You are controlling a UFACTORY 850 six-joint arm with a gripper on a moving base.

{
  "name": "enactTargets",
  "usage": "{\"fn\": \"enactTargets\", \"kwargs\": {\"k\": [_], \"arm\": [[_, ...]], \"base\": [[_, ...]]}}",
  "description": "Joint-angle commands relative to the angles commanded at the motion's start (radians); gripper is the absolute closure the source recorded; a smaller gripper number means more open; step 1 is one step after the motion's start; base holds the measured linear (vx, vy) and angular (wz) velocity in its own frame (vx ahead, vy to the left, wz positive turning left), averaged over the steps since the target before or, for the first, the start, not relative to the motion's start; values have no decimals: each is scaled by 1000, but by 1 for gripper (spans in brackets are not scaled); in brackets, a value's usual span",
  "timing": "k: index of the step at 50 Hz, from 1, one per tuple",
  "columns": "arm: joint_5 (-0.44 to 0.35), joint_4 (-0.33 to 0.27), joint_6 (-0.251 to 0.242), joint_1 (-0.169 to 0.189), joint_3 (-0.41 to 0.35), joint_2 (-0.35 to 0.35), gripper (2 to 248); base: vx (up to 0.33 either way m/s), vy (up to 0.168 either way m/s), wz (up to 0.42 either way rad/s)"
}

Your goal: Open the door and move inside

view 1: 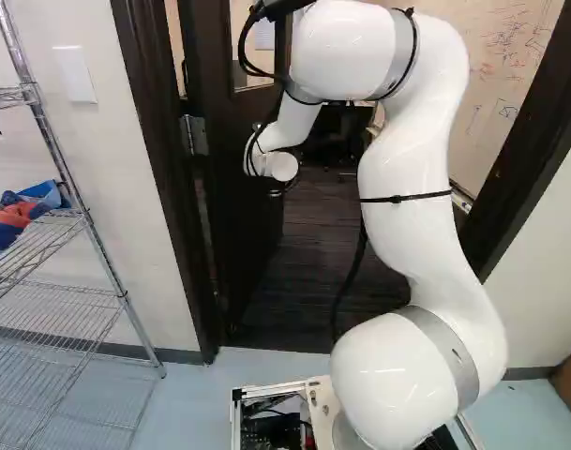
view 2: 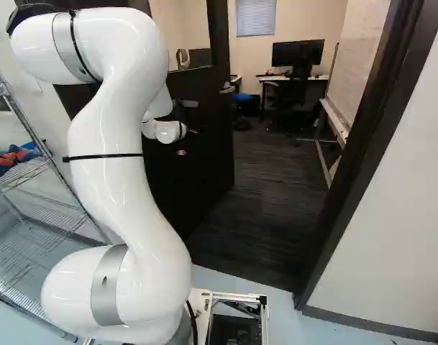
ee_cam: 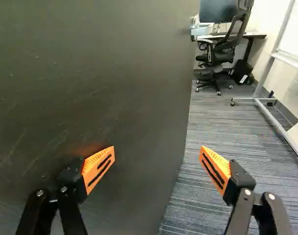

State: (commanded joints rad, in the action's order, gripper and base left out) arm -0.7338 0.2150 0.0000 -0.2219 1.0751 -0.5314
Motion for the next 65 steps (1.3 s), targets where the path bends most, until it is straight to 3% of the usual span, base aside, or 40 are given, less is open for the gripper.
{"fn": "enactTargets", "kwargs": {"k": [65], "arm": [[0,-90,0,-55,103,-78,3]], "base": [[0,0,0]]}}
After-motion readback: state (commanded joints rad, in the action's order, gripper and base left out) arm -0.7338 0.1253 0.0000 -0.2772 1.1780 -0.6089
